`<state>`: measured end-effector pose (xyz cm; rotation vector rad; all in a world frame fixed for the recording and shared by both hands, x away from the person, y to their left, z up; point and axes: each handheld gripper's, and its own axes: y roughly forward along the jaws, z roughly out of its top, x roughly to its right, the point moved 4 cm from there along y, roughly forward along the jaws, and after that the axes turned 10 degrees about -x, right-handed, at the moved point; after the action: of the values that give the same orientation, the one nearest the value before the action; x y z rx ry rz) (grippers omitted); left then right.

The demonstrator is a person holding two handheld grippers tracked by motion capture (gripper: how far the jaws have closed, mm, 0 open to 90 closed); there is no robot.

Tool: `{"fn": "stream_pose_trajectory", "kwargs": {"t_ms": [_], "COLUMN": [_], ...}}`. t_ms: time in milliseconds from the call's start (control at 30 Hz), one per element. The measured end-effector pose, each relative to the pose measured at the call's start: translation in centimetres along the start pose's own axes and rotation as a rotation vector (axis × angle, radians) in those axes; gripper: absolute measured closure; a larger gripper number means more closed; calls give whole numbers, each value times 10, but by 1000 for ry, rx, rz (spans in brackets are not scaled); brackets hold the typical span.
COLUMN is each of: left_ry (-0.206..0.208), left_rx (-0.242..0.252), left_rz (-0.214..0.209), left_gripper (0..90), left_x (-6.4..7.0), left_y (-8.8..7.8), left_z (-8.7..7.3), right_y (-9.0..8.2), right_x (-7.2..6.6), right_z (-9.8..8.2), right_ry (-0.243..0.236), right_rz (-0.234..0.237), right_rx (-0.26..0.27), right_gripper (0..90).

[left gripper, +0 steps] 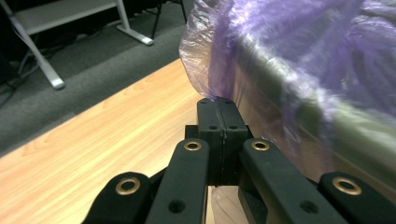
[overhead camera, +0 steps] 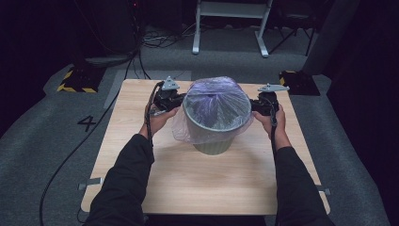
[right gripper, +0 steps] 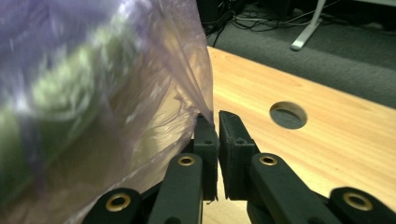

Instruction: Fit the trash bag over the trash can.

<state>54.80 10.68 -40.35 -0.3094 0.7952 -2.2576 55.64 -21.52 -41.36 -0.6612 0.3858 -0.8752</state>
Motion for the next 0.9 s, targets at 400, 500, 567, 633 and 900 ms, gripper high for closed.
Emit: {"fn": "stream_pose_trajectory", "kwargs": {"t_ms": [400,500,567,633,900], "left_ry": [-40,-46,-50,-56,-66], "left_rx": [-39,-51,-65,-73,-139], "left_rz": [-37,-50,-59,-72,-72], "left_gripper": [900,899,900,899,894], "left_x": [-1,-1,-1,-1,-3], "left_y": [20,24,26,29,39], "left_z": [-5,-8,-10,-13,-33], "right_y": [19,21,23,24,28], "right_x": [-5,-5,-5,-4,4], "right_z": [-11,-15,-17,-20,-35], "right_ry": [12,18,17,23,43], "right_rz": [63,74,74,76,68], "right_rx": [-83,-87,-92,-96,-131], "right_gripper": [887,889,889,889,881]}}
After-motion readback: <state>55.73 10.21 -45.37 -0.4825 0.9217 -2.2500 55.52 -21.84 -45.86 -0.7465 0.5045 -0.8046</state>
